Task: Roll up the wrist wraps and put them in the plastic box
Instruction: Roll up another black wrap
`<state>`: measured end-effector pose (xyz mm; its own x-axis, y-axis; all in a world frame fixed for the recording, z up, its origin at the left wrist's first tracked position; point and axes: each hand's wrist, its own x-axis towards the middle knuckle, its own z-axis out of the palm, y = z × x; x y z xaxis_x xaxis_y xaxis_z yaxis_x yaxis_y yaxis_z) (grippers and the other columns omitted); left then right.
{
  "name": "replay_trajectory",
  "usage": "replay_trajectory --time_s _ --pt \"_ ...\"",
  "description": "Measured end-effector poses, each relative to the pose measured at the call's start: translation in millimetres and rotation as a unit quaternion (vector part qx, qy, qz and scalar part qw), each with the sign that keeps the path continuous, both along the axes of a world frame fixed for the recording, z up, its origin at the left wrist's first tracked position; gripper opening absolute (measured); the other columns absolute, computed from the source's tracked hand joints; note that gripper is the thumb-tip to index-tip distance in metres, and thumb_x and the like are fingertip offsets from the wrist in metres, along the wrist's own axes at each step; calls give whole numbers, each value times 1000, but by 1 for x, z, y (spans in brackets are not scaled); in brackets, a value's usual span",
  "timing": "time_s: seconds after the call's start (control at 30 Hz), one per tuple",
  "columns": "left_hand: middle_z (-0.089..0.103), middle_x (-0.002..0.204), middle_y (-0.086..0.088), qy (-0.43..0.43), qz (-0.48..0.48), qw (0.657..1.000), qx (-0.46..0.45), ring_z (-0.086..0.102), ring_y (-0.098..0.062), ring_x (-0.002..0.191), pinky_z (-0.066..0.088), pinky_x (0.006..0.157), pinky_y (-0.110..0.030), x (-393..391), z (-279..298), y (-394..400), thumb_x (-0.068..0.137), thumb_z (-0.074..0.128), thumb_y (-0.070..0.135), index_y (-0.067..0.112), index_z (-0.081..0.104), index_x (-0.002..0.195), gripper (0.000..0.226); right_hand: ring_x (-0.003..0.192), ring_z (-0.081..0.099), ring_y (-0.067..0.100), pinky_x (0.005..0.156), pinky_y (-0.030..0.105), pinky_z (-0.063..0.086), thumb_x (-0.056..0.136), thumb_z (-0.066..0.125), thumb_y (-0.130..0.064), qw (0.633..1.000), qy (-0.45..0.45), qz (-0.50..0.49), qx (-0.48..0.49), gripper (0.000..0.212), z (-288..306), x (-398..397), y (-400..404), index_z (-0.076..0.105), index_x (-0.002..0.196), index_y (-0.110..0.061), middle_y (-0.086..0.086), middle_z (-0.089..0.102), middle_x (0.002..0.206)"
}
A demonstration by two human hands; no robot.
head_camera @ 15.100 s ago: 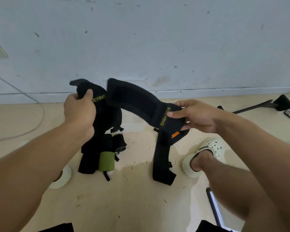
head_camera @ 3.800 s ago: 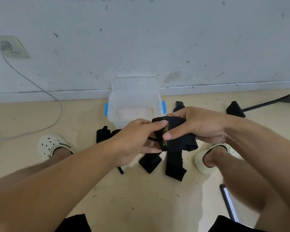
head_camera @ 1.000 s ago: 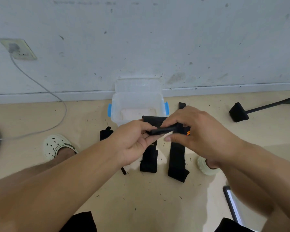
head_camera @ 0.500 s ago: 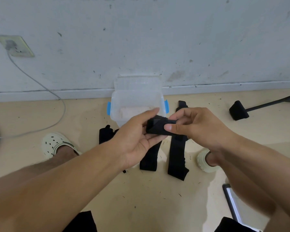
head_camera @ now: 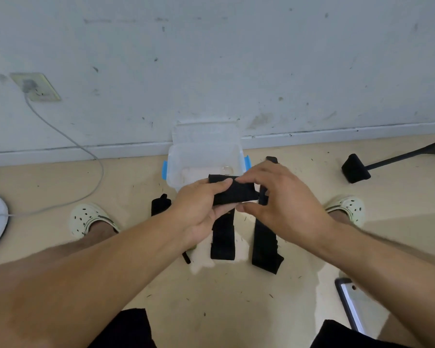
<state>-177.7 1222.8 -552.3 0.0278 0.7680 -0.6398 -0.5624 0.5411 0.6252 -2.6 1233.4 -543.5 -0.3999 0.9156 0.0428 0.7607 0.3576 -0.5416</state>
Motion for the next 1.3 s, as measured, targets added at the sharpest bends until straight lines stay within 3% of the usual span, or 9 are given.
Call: replay_trajectory --time_s 0.1,0.3,0.43,0.53,0.7,0.8,1.07,1.2,1.3 --pt "71 124 -25 -1 14 1000 -25 72 -36 112 66 73 -35 2 6 -8 96 66 -3 -9 61 129 34 119 54 7 98 26 46 86 83 -32 998 6 24 53 51 -11 4 -13 67 134 -32 -17 64 129" --pt "71 119 -25 35 21 999 -25 74 -34 104 65 64 -29 8 22 -37 96 67 -1 -6 65 123 28 98 61 3 84 24 49 93 73 -40 995 21 82 46 32 -8 16 -25 73 124 -34 -17 73 106" --pt "72 105 -11 184 -76 980 21 75 -22 92 64 80 -33 11 36 -61 96 72 40 11 66 120 38 73 61 -2 70 12 42 94 72 -39 987 117 37 -100 21 12 20 -31 79 101 -22 -18 69 78" --pt "62 113 9 410 -138 886 163 63 -8 105 51 83 -22 7 49 -81 84 78 56 30 68 117 43 71 64 9 74 27 55 95 69 -48 972 147 3 -183 27 32 27 -43 80 93 -24 0 73 77" --pt "63 116 14 478 -169 783 360 64 -7 107 55 91 -24 -9 69 -97 80 90 21 42 63 114 49 92 76 14 76 25 58 99 67 -40 936 222 -5 -272 22 75 29 -63 78 86 -25 -6 81 88" --pt "63 112 17 556 -158 680 452 62 -5 107 51 94 -21 -10 84 -104 83 87 23 35 68 113 38 109 73 32 107 49 52 94 73 -44 925 246 -11 -289 32 98 25 -67 80 94 -13 9 81 101" --pt "74 106 7 678 -169 498 513 68 -11 95 50 89 -19 -19 113 -108 84 85 30 18 77 119 38 118 68 34 107 43 53 100 65 -37 917 238 -12 -320 35 126 13 -77 78 113 -8 12 78 114" --pt "74 96 7 680 -168 513 497 68 -13 87 55 81 -29 -25 119 -99 91 76 28 22 79 111 21 110 71 23 100 36 56 96 72 -39 928 224 5 -298 31 140 12 -66 77 114 -15 4 78 114" --pt "72 94 11 653 -156 587 452 65 -7 85 50 79 -22 -29 111 -89 93 77 27 22 80 107 14 100 74 14 98 33 58 89 81 -33 942 222 21 -250 27 137 12 -50 74 114 -24 -1 77 106"
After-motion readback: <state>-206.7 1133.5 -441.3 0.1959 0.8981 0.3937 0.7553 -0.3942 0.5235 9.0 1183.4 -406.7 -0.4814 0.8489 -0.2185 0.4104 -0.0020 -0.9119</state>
